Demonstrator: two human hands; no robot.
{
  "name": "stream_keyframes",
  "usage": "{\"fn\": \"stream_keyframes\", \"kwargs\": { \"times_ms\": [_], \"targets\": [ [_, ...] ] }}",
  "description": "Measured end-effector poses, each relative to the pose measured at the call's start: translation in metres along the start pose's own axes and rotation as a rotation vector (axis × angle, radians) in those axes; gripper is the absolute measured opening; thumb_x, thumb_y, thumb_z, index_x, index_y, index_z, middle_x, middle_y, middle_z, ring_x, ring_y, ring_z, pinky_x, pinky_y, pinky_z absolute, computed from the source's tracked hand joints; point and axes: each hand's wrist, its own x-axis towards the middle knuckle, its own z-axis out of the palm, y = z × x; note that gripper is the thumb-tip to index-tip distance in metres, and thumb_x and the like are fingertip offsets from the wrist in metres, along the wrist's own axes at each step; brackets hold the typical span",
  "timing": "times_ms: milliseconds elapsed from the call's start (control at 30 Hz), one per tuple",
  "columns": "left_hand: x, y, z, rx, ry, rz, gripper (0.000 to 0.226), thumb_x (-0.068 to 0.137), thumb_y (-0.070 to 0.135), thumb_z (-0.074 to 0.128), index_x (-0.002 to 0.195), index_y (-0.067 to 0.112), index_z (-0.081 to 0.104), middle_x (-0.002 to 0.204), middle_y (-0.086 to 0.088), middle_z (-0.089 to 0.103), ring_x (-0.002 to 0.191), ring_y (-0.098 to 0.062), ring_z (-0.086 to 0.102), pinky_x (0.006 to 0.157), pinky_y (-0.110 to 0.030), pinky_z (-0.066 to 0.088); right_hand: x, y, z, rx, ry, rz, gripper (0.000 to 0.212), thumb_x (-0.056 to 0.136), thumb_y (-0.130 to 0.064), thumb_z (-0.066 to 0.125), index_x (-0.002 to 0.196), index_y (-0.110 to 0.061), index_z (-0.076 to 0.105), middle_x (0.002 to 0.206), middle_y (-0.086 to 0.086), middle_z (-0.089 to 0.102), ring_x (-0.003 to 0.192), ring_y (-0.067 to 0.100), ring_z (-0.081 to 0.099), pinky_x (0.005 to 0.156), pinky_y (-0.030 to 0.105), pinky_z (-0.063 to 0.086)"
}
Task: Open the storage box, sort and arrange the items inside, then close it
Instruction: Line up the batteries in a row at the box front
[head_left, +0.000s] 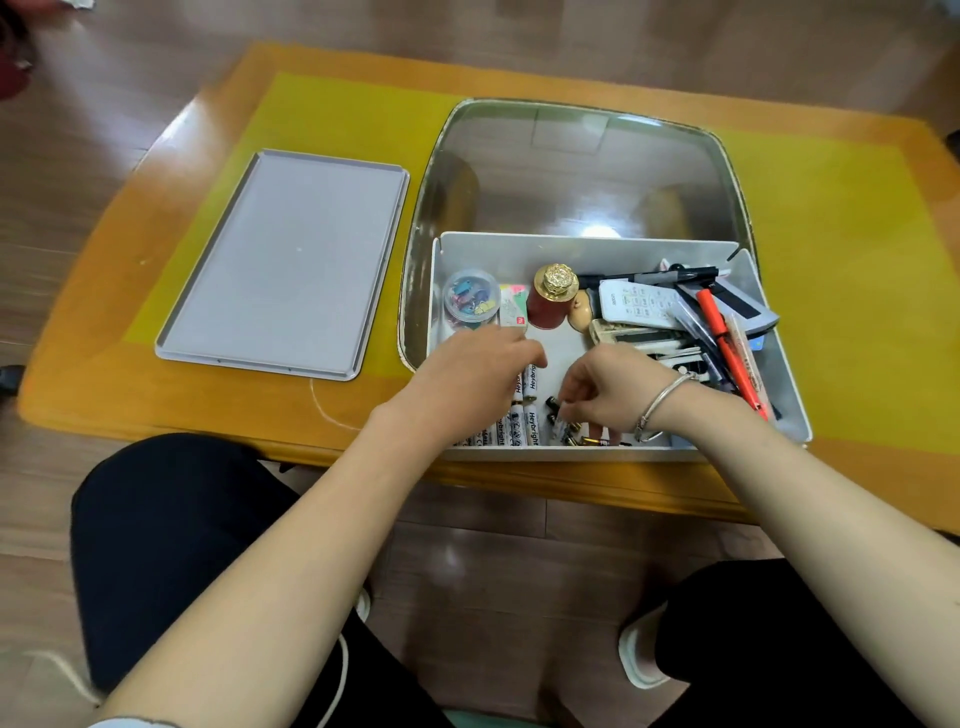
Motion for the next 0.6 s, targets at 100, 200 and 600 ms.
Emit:
{"fn": "stream_keyframes", "kwargs": {
  "times_ms": [100, 200, 600],
  "targets": [
    [0.0, -0.001, 0.004, 0.079, -0.068, -0.018, 0.043, 0.09, 0.005, 0.051, 0.127, 0.027, 0.055, 0.126, 0.002, 0.057, 0.109, -0.02, 0.056, 0.081, -0.033, 0.044, -0.002, 0.004, -0.006, -0.091, 0.102, 0.028, 0.011, 0.084, -0.015, 0.066, 0.089, -0.007, 0.071, 0.07, 0.003, 0.064, 0.059, 0.018, 0.058, 0.049, 0.014, 0.043],
    [0.002, -0.003, 0.006, 0.102, -0.091, -0.031, 0.045, 0.089, 0.003, 0.051, 0.128, 0.026, 0.055, 0.125, 0.001, 0.057, 0.109, -0.021, 0.056, 0.08, -0.034, 0.043, -0.003, 0.007, -0.009, -0.052, 0.135, 0.051, 0.009, 0.086, -0.015, 0.064, 0.088, -0.009, 0.07, 0.064, 0.0, 0.061, 0.061, 0.019, 0.062, 0.058, 0.024, 0.049],
    [0.002, -0.006, 0.007, 0.22, -0.226, 0.01, 0.041, 0.091, 0.01, 0.05, 0.125, 0.029, 0.061, 0.127, 0.003, 0.057, 0.111, -0.022, 0.052, 0.084, -0.038, 0.042, 0.01, 0.001, 0.006, 0.193, -0.067, 0.093, 0.025, 0.088, -0.005, 0.061, 0.112, -0.008, 0.059, 0.078, 0.011, 0.072, 0.067, 0.029, 0.07, 0.058, 0.037, 0.059]
  ]
}}
